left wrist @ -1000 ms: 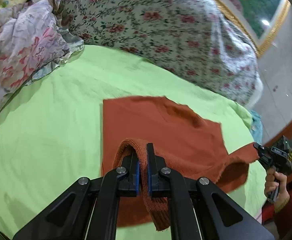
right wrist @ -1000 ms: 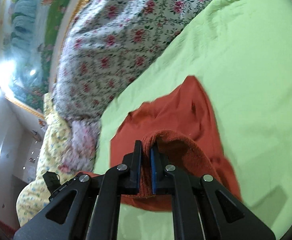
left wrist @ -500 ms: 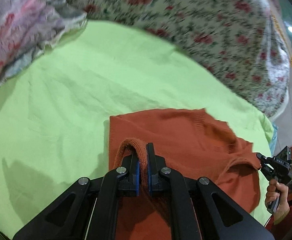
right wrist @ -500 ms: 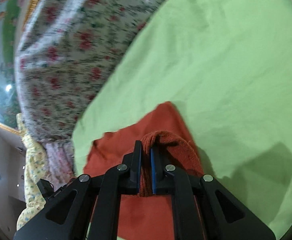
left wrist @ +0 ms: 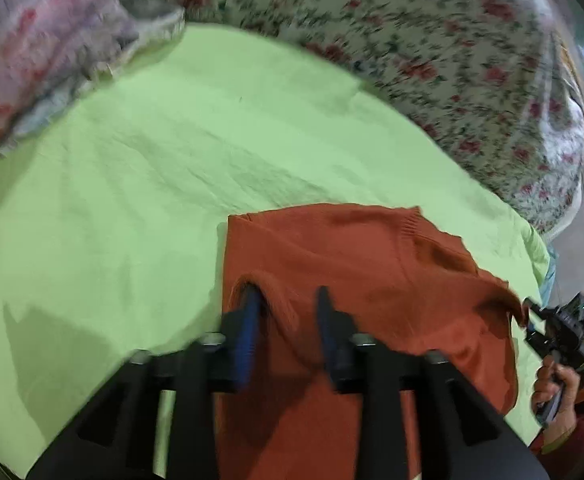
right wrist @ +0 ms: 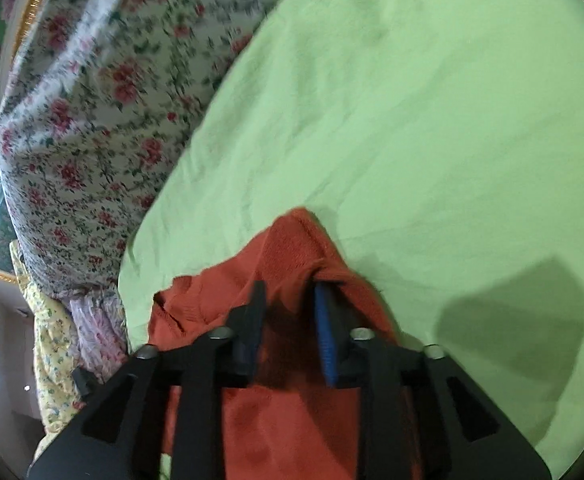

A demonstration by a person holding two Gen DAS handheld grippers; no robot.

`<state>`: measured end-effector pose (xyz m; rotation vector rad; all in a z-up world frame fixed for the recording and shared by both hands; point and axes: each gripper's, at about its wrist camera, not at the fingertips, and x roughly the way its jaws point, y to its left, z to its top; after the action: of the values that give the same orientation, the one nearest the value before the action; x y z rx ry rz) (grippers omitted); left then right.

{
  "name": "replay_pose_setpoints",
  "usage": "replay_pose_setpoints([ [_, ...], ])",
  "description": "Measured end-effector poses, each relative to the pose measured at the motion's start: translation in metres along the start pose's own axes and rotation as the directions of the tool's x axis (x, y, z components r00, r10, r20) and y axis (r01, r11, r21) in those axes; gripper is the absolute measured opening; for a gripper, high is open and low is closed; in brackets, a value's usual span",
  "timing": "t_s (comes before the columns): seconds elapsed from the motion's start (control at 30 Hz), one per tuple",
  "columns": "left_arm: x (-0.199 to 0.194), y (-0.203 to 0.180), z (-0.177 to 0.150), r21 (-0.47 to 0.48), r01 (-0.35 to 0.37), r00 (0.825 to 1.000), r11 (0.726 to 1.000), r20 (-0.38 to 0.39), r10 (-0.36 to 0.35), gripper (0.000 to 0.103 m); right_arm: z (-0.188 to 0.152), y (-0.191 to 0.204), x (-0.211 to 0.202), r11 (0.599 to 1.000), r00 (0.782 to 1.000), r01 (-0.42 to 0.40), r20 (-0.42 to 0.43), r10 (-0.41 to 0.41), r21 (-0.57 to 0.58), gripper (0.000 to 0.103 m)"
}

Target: Fold small clothes

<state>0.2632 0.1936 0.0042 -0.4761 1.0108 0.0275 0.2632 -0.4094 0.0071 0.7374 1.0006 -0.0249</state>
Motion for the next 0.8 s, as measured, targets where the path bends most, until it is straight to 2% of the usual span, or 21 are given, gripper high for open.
replay_pose_setpoints([
  [0.07,-0.019,-0.013,-0.013,0.038,0.028,0.999,0.999,0.022,-0.029,0.046,-0.006,0.008,-0.019,1.0,0.999,0.002,0.051,-0.001,-0.03,0.039],
  [0.1,-0.024,-0.021,-0.02,0.048,0.076,0.997,0.996,0.016,-0.077,0.046,-0.009,0.013,-0.024,0.999,0.998,-0.005,0.061,0.008,-0.047,0.039],
  [0.17,-0.018,-0.039,-0.033,0.076,0.16,0.987,0.984,-0.038,-0.157,0.046,-0.022,0.031,-0.031,0.992,0.998,-0.037,0.042,0.042,-0.124,0.039],
  [0.2,-0.012,-0.049,-0.039,0.097,0.186,0.981,0.978,-0.077,-0.179,0.046,-0.03,0.041,-0.03,0.983,0.998,-0.057,0.011,0.06,-0.177,0.039],
  [0.27,0.011,-0.077,-0.053,0.165,0.211,0.971,0.964,-0.15,-0.187,0.046,-0.056,0.068,-0.009,0.947,0.991,-0.095,-0.118,0.062,-0.306,0.039],
  [0.33,0.034,-0.094,-0.06,0.202,0.232,0.959,0.951,-0.211,-0.189,0.046,-0.085,0.09,0.021,0.902,0.967,-0.134,-0.253,0.028,-0.41,0.039],
  [0.37,0.048,-0.102,-0.063,0.214,0.24,0.951,0.947,-0.246,-0.186,0.046,-0.1,0.099,0.036,0.878,0.949,-0.155,-0.315,0.005,-0.453,0.039],
  [0.4,0.059,-0.106,-0.064,0.223,0.238,0.948,0.945,-0.267,-0.176,0.046,-0.116,0.109,0.056,0.848,0.922,-0.189,-0.387,-0.021,-0.495,0.039],
  [0.47,0.077,-0.109,-0.058,0.263,0.222,0.948,0.939,-0.284,-0.145,0.044,-0.131,0.115,0.083,0.825,0.887,-0.217,-0.459,-0.057,-0.522,0.039],
  [0.53,0.08,-0.104,-0.047,0.271,0.227,0.951,0.936,-0.27,-0.152,0.039,-0.127,0.112,0.102,0.822,0.874,-0.202,-0.477,-0.095,-0.533,0.039],
  [0.57,0.082,-0.099,-0.033,0.27,0.213,0.958,0.939,-0.249,-0.145,0.035,-0.115,0.109,0.108,0.833,0.871,-0.218,-0.486,-0.069,-0.509,0.036],
  [0.6,0.084,-0.096,-0.025,0.267,0.202,0.962,0.942,-0.235,-0.14,0.035,-0.098,0.105,0.111,0.848,0.877,-0.23,-0.479,-0.032,-0.477,0.036],
  [0.63,0.086,-0.091,-0.013,0.263,0.185,0.968,0.947,-0.214,-0.13,0.035,-0.082,0.103,0.109,0.857,0.897,-0.208,-0.44,-0.025,-0.472,0.036],
  [0.7,0.091,-0.079,0.007,0.257,0.12,0.982,0.959,-0.17,-0.077,0.035,-0.039,0.091,0.1,0.878,0.96,-0.058,-0.269,-0.082,-0.474,0.037],
  [0.73,0.094,-0.073,0.016,0.241,0.104,0.985,0.965,-0.157,-0.068,0.032,-0.018,0.082,0.095,0.894,0.976,-0.001,-0.193,-0.096,-0.447,0.037],
  [0.8,0.095,-0.06,0.029,0.204,0.067,0.993,0.977,-0.111,-0.045,0.03,0.015,0.064,0.081,0.922,0.991,0.088,-0.057,-0.118,-0.376,0.037],
])
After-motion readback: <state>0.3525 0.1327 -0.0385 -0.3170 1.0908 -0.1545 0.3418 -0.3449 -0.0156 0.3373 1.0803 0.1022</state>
